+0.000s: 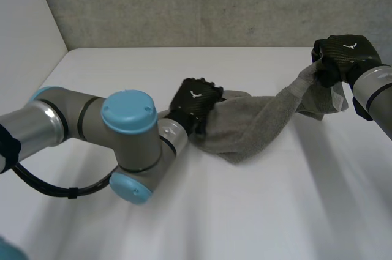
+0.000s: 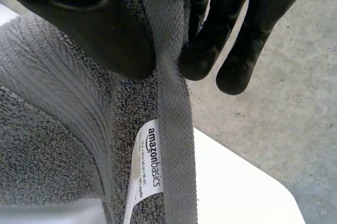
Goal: Fold the towel.
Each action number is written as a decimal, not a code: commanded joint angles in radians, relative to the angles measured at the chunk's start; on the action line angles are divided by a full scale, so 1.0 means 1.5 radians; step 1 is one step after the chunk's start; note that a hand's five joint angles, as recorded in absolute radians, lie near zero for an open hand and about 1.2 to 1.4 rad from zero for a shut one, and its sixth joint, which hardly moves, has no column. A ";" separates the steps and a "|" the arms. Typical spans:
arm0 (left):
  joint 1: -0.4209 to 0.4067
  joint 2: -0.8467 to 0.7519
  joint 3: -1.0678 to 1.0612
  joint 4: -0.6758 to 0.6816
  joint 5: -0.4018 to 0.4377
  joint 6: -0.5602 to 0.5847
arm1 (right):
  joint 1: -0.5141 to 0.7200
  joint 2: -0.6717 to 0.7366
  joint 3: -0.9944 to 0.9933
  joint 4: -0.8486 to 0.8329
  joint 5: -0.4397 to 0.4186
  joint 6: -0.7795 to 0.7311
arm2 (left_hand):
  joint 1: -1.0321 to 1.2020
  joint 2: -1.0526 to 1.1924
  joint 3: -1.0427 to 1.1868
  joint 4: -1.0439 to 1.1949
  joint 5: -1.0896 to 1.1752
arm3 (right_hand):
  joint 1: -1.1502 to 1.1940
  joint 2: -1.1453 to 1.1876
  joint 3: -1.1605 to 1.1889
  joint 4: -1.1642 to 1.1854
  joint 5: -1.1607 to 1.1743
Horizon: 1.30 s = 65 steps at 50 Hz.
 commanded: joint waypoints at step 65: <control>0.129 0.295 -0.223 -0.063 0.038 0.138 | -0.023 -0.152 0.010 0.280 -0.183 -0.169 | 0.550 0.555 0.561 0.554 0.451 | 0.044 0.059 0.034 0.031 0.037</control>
